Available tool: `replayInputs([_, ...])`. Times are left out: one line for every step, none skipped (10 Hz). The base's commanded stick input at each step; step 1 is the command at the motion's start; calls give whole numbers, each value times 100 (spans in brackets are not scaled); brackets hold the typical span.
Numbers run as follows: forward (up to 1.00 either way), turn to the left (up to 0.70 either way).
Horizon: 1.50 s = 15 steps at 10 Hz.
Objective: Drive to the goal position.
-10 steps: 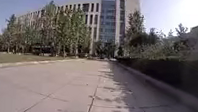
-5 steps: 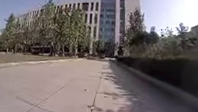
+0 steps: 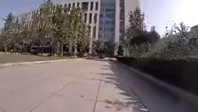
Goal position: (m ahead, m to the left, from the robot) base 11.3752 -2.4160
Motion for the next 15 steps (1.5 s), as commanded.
replayInputs([70,0])
replayInputs([70,0])
replayInputs([70,0])
replayInputs([70,0])
replayInputs([70,0])
replayInputs([70,0])
replayInputs([70,0])
replayInputs([70,0])
replayInputs([70,0])
replayInputs([70,0])
replayInputs([70,0])
replayInputs([70,0])
replayInputs([70,0])
replayInputs([70,0])
replayInputs([70,0])
